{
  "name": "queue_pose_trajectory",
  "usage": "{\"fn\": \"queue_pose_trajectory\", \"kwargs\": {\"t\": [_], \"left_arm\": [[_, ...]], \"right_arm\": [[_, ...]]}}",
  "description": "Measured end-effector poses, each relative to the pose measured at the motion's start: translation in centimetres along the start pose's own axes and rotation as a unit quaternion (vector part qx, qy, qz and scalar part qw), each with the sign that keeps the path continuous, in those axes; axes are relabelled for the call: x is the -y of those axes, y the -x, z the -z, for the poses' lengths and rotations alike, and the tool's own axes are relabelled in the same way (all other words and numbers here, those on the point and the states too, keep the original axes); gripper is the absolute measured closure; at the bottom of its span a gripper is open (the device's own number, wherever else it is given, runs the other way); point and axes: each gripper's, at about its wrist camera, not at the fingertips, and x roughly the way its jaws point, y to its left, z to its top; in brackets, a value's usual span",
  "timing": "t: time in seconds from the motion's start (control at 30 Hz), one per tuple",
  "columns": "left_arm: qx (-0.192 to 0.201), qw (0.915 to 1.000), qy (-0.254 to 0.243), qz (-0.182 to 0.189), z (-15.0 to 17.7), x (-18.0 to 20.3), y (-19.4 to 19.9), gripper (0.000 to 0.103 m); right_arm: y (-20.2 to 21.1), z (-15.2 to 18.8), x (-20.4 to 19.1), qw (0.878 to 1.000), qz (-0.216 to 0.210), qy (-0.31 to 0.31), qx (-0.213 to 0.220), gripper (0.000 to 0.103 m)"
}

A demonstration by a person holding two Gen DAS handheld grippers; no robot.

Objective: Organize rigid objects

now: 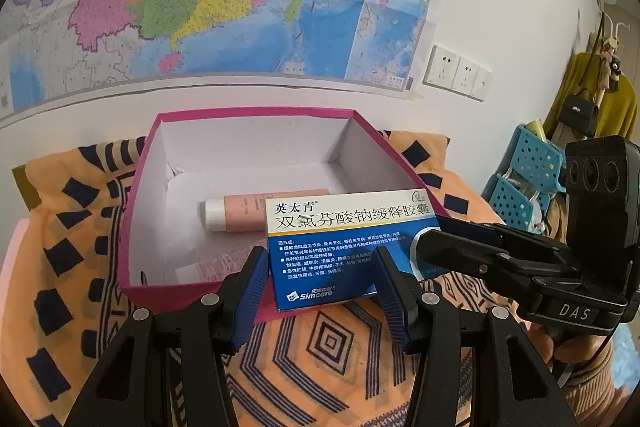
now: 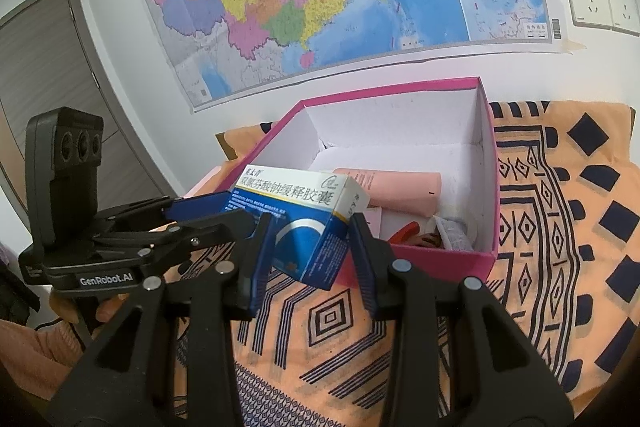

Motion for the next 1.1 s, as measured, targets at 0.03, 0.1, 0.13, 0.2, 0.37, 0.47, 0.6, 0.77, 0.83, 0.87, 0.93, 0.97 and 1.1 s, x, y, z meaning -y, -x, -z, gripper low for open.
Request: {"fn": "queue_pose_trajectory", "kwargs": {"t": [0.03,0.1,0.13,0.2,0.37,0.47,0.6,0.77,0.83,0.87,0.93,0.97,1.1], "left_arm": [[0.0,1.0,0.0,0.0,-0.1,0.0,0.0,0.05],[0.001,1.0,0.0,0.001,-0.1,0.0,-0.1,0.05],[0.001,1.0,0.0,0.001,-0.2,-0.1,-0.1,0.05],[0.001,1.0,0.001,0.002,-0.2,-0.1,-0.2,0.05],[0.002,1.0,-0.002,0.0,-0.6,-0.1,-0.3,0.05],[0.005,1.0,-0.004,0.0,-0.9,-0.1,-0.3,0.05],[0.007,1.0,-0.007,0.0,-1.1,0.0,-0.4,0.05],[0.007,0.9999,-0.007,-0.002,-1.4,0.0,-0.6,0.05],[0.006,1.0,-0.007,-0.002,-1.5,-0.1,-0.8,0.05],[0.006,1.0,-0.007,-0.002,-1.6,-0.1,-0.9,0.05],[0.005,1.0,-0.006,-0.002,-1.7,-0.2,-1.1,0.05],[0.004,1.0,-0.006,-0.002,-1.7,-0.2,-1.2,0.05],[0.0,1.0,0.0,0.004,-1.8,-0.4,-1.6,0.05]], "right_arm": [[0.0,-0.1,0.0,1.0,0.0,0.001,0.001,0.062],[0.0,-0.2,0.0,1.0,0.0,0.001,0.003,0.062],[0.0,-0.3,0.1,1.0,0.0,0.001,0.003,0.062],[-0.1,-0.4,0.2,1.0,0.001,0.001,0.003,0.062],[-0.3,-0.6,0.4,1.0,0.002,-0.001,0.003,0.062],[-0.5,-0.7,0.7,1.0,0.002,-0.004,0.003,0.062],[-0.7,-0.9,0.9,1.0,0.003,-0.006,0.002,0.062],[-1.0,-1.1,1.3,1.0,0.004,-0.01,0.0,0.062],[-1.2,-1.1,1.4,1.0,0.005,-0.011,0.0,0.062],[-1.3,-1.1,1.5,1.0,0.005,-0.012,0.0,0.062],[-1.5,-1.1,1.6,1.0,0.006,-0.013,-0.001,0.062],[-1.6,-1.2,1.7,1.0,0.006,-0.014,-0.001,0.062],[-2.0,-1.3,2.1,1.0,0.009,-0.018,-0.003,0.062]]}}
